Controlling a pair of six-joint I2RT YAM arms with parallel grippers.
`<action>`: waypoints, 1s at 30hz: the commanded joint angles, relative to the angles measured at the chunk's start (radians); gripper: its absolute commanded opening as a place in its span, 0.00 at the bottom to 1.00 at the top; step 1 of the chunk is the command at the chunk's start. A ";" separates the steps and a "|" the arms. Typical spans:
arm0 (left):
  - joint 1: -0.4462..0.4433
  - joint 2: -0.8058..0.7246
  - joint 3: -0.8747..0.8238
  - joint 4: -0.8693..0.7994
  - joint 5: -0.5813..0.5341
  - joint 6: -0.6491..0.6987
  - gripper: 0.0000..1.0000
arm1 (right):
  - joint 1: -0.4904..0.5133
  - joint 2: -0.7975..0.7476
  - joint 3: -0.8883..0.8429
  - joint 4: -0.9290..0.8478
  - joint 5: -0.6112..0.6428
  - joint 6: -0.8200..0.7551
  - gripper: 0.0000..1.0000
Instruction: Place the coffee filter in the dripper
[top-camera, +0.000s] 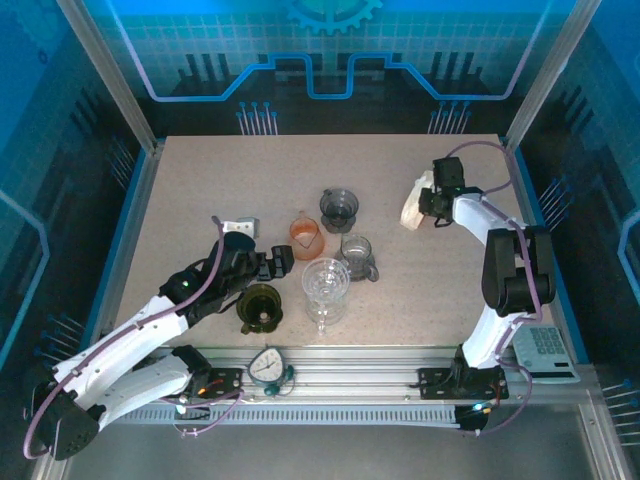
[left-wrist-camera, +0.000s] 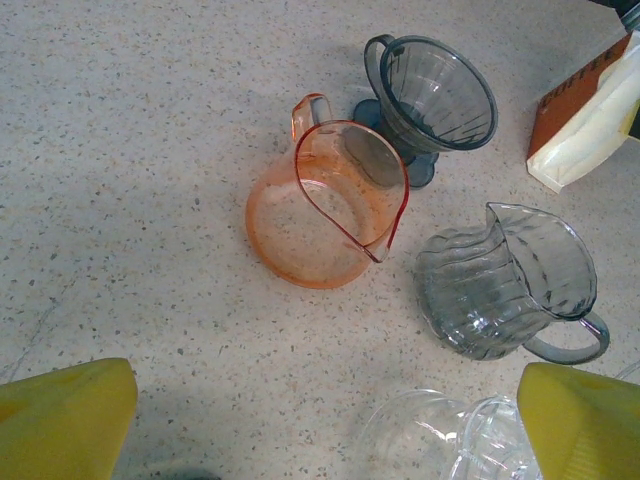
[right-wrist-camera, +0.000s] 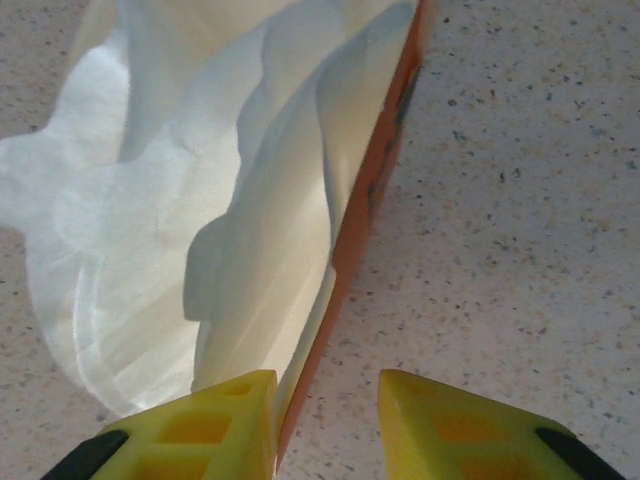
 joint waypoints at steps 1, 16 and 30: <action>0.009 0.002 -0.004 0.015 0.016 -0.011 0.99 | -0.019 -0.037 -0.012 0.008 0.026 -0.046 0.33; 0.014 0.005 -0.006 0.017 0.025 -0.018 0.99 | -0.088 -0.100 -0.039 -0.021 0.052 -0.052 0.35; 0.020 0.000 -0.022 0.030 0.034 -0.026 0.99 | 0.012 -0.223 -0.013 -0.024 -0.053 0.039 0.36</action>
